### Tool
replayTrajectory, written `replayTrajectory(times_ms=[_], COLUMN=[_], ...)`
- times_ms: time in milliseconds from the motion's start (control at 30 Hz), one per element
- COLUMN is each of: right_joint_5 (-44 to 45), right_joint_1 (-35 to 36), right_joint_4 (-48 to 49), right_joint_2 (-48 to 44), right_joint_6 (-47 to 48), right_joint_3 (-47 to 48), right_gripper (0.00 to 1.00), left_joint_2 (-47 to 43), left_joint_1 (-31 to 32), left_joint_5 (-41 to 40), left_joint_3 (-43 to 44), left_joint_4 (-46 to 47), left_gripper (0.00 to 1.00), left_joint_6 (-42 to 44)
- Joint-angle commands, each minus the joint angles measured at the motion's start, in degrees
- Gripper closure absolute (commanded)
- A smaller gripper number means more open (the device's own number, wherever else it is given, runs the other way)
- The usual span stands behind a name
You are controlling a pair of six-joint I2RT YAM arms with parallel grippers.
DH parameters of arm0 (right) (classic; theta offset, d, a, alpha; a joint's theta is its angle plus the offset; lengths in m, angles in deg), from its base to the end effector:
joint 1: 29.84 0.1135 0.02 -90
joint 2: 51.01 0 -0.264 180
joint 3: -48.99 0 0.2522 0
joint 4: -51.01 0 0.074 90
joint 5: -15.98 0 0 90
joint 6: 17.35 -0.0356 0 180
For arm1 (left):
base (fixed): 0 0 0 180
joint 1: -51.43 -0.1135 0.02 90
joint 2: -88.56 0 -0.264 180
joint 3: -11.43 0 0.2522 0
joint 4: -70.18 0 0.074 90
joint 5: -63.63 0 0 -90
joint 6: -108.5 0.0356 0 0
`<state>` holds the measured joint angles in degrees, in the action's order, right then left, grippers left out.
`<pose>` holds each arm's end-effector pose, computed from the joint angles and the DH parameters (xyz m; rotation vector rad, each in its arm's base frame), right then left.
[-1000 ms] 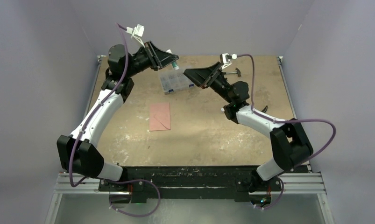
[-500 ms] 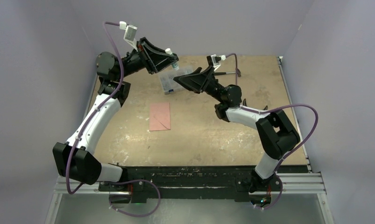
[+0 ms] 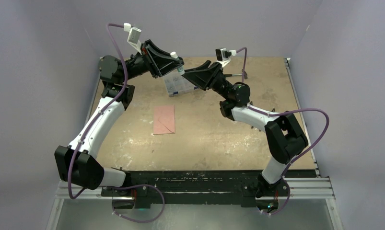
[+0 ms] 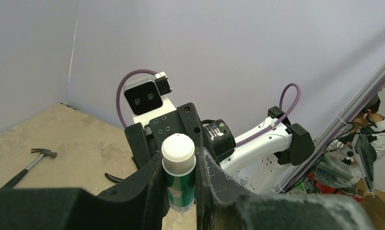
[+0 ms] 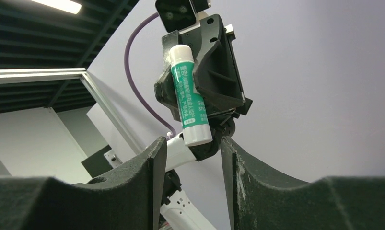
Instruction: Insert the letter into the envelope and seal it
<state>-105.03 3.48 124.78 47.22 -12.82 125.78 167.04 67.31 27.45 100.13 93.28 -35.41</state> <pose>0.2877 0.2111 0.3653 -0.2300 0.9928 2.1067 0.2758 -0.1083 0.4691 0.5721 1.2702 -1.4984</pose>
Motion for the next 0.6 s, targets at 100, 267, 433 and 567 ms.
replayTrajectory(times_ms=[100, 267, 433, 567], right_joint_5=[0.06, -1.70, -3.41, -3.93], right_joint_1=[-0.16, -0.13, 0.10, 0.15], right_joint_4=[4.92, 4.39, -0.36, -9.52], right_joint_2=[0.68, 1.06, -0.57, -3.08], right_joint_6=[1.50, 1.77, 5.80, 12.79], right_joint_3=[3.41, 4.72, 5.23, 5.22], right_gripper=[0.57, 0.71, 0.81, 0.94], left_joint_2=[-0.78, -0.78, -1.06, -1.32], left_joint_1=[0.29, 0.29, 0.29, 0.29], left_joint_5=[0.43, -0.69, -5.05, -14.76], left_joint_3=[-0.92, -1.62, -1.23, 2.10], left_joint_4=[4.12, 5.32, 0.93, -16.07], left_gripper=[1.00, 1.00, 1.00, 1.00], left_joint_6=[-1.90, -3.22, -1.72, 4.25])
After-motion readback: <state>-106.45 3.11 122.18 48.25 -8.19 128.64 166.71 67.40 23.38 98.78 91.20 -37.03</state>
